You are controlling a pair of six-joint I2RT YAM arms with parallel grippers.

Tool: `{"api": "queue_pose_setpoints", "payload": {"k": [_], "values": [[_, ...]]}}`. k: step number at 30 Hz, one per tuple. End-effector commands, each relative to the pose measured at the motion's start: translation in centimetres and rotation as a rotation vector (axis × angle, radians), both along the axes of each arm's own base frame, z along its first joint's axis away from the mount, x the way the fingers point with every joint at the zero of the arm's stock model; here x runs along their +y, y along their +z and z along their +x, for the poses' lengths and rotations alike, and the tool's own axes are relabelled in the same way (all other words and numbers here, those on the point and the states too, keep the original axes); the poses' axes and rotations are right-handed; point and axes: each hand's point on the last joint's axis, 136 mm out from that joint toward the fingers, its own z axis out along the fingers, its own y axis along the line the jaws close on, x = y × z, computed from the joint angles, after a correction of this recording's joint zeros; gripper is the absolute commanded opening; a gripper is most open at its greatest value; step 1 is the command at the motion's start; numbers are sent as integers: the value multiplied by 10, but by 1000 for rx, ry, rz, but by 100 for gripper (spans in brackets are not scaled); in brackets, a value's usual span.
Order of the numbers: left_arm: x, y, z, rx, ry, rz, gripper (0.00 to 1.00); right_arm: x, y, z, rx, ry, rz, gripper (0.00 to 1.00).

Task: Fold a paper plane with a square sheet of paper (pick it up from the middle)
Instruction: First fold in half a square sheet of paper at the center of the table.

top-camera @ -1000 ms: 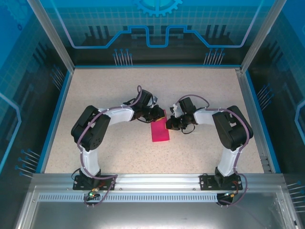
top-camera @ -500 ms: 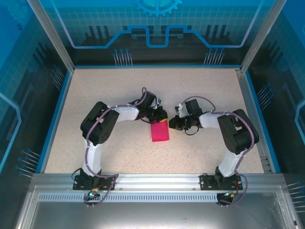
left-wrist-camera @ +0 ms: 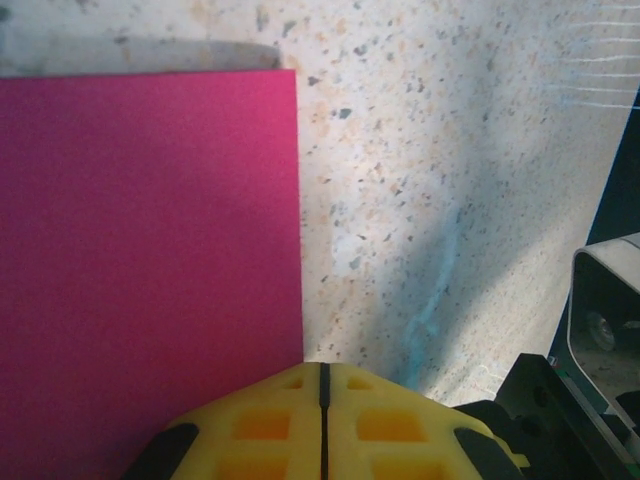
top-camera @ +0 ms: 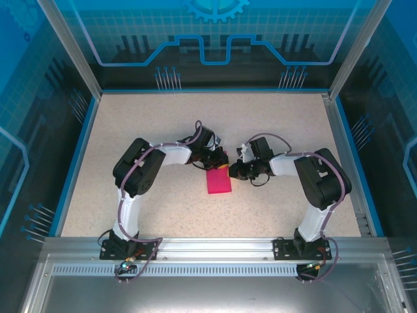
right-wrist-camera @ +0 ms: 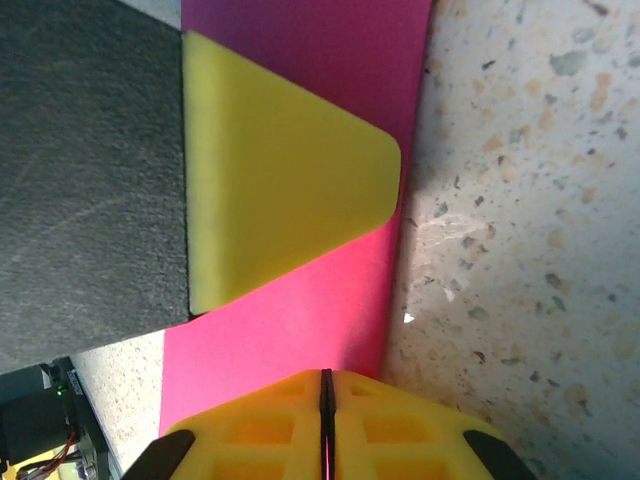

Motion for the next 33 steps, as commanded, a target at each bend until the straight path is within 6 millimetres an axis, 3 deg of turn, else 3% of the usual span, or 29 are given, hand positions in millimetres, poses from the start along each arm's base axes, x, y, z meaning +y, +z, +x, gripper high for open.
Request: {"api": "queue_pose_setpoints", "payload": {"k": [1,15,26,33], "values": [[0,-7,2,-12,-14,35,9,5,-5,-2,13,10,-21,9],[11,-25,1,1,3,115,8,-1,-20,-35,96,56,-103,9],[15,-31,-1,8,3,138,8,-7,-20,-74,131,85,-113,9],[16,-32,-2,9,-1,142,7,-12,-17,-87,131,79,-107,9]]}}
